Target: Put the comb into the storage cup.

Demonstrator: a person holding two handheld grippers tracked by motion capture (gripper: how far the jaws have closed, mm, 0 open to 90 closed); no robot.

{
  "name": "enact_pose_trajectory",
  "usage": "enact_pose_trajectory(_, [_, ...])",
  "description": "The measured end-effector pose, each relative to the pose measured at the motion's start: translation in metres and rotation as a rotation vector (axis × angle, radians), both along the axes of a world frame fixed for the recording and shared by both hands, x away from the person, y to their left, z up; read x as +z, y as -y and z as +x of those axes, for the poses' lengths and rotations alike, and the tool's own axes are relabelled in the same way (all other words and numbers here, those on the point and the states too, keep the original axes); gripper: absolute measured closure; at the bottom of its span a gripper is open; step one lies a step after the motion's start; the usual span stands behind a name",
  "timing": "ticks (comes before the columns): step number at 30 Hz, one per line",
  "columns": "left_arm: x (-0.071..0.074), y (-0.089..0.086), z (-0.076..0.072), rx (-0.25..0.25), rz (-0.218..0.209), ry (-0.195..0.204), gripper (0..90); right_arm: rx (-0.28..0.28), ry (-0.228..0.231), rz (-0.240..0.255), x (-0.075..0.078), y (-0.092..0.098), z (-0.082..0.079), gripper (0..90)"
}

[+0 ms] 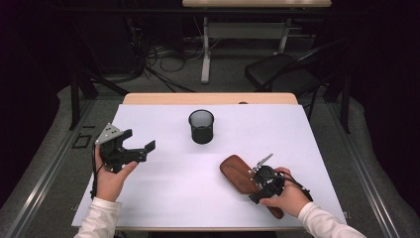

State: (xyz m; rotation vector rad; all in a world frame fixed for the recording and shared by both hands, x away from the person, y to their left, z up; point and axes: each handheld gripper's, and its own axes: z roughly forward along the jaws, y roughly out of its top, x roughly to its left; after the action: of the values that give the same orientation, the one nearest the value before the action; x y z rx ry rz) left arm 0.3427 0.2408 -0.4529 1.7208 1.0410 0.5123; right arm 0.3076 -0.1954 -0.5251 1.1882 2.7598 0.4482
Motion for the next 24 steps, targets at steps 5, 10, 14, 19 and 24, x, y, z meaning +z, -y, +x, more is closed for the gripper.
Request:
enact_pose_trajectory(5, [0.0, -0.0002, 0.0001, 0.0, 0.0, 0.0, 1.2, -0.006, 0.007, 0.012, -0.0025, -0.0014, -0.0007, 37.1])
enact_pose_trajectory(10, [-0.0001, -0.0003, 0.0001, 0.001, 0.0, 0.0, 1.1, -0.003, -0.001, 0.009, -0.0035, -0.0014, -0.0001, 41.0])
enact_pose_trajectory(14, [0.0, -0.0004, 0.0, 0.001, -0.001, 0.001, 1.2, -0.005, -0.004, 0.007, -0.0038, -0.0016, 0.0, 45.2])
enact_pose_trajectory(19, [-0.0001, -0.0004, 0.0, 0.001, -0.001, 0.001, 1.2, -0.005, -0.014, -0.006, -0.0043, -0.0025, 0.0004, 47.3])
enact_pose_trajectory(24, [-0.0003, -0.0004, 0.0001, 0.002, -0.002, 0.0, 1.2, -0.003, -0.006, -0.015, -0.0055, -0.0035, -0.0016, 52.2])
